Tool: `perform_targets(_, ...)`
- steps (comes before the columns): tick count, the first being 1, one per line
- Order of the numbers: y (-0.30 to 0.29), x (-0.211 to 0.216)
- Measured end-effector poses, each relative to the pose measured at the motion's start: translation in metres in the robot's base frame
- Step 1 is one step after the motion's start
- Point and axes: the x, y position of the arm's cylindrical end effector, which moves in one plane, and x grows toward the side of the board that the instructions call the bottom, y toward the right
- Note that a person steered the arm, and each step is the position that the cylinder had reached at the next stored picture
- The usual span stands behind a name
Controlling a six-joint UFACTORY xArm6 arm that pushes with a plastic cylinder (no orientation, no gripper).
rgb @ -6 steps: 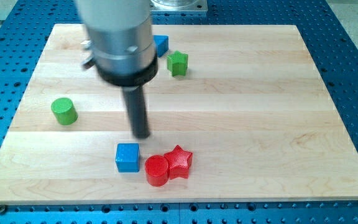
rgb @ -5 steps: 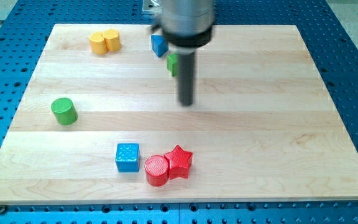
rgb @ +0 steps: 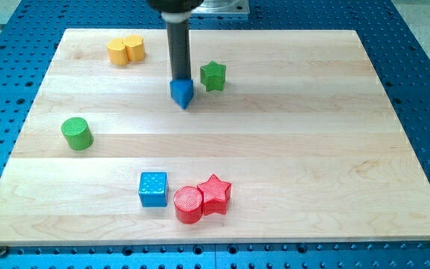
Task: Push the triangle to the top of the red circle
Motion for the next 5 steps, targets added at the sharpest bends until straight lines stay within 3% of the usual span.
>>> perform_targets(1, -0.005, 0.050)
perform_targets(2, -0.005, 0.041)
perform_targets(4, 0.003, 0.150)
perform_targets(5, -0.005, 0.113)
